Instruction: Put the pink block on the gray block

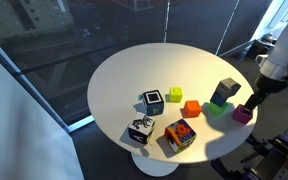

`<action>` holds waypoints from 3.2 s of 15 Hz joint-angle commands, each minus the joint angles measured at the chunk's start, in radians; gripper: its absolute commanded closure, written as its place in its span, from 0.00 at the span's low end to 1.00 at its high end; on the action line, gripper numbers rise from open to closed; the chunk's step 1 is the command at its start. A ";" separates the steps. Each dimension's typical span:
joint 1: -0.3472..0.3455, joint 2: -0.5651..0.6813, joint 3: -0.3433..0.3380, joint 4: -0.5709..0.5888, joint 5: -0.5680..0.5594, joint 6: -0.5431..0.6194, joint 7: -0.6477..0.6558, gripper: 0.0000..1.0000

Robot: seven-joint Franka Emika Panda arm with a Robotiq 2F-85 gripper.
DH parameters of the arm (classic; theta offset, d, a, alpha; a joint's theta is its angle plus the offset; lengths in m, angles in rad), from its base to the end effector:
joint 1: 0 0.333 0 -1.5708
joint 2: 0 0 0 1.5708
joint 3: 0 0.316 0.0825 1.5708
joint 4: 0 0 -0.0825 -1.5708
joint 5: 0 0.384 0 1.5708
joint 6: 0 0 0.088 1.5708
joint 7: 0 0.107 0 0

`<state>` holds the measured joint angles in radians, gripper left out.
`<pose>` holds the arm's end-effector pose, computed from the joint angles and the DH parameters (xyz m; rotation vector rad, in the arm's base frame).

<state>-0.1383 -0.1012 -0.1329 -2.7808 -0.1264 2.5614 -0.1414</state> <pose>0.3572 -0.0957 0.2318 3.1110 -0.0287 -0.1959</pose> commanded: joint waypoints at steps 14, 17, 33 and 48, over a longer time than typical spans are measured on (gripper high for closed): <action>0.010 0.088 0.007 0.002 -0.067 0.072 0.018 0.44; 0.010 0.063 0.007 0.003 -0.052 0.047 0.023 0.62; 0.002 -0.175 0.023 0.006 -0.026 -0.180 0.178 0.66; -0.003 -0.353 0.049 0.067 0.019 -0.361 0.276 0.66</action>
<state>-0.1312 -0.4292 -0.1009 -2.7479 -0.1345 2.2527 0.1113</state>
